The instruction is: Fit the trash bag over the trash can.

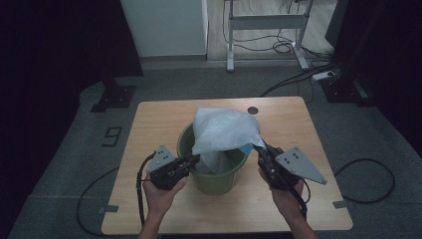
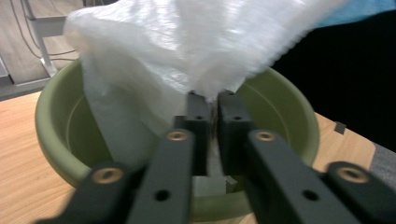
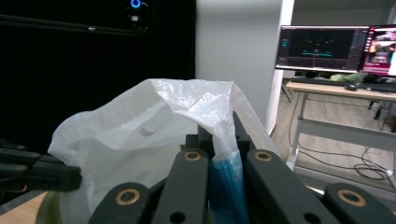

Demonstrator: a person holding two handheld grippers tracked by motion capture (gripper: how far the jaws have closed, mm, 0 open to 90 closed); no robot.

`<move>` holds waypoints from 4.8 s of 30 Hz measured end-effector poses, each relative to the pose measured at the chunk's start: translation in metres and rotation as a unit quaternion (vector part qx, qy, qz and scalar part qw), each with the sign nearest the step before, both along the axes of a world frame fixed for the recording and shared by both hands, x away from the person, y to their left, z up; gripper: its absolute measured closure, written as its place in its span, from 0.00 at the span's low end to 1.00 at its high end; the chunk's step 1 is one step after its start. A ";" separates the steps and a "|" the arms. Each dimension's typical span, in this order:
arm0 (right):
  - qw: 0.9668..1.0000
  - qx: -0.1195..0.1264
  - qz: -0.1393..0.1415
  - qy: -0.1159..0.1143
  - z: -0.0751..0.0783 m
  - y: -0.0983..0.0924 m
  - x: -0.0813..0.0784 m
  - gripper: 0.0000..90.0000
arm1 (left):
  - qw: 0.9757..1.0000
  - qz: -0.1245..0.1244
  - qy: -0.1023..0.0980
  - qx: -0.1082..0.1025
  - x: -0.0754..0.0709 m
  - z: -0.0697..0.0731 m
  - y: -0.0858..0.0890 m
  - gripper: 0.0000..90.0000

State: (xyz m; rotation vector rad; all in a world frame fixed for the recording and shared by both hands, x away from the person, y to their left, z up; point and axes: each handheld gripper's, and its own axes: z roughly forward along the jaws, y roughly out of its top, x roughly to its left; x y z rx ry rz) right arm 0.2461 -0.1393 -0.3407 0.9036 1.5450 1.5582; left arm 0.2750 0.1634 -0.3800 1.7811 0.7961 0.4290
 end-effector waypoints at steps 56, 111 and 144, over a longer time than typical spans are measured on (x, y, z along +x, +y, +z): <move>0.997 -0.030 0.060 0.038 -0.007 0.017 0.018 0.80 | 0.999 0.005 -0.035 -0.034 -0.003 0.012 0.022 1.00; 0.999 0.017 -0.021 0.030 -0.014 -0.032 0.013 0.99 | 0.996 -0.062 -0.035 -0.051 -0.008 0.032 0.030 0.37; 1.000 -0.008 0.014 0.025 -0.004 -0.006 0.017 0.99 | 0.997 -0.073 -0.036 0.003 0.018 0.044 0.000 0.90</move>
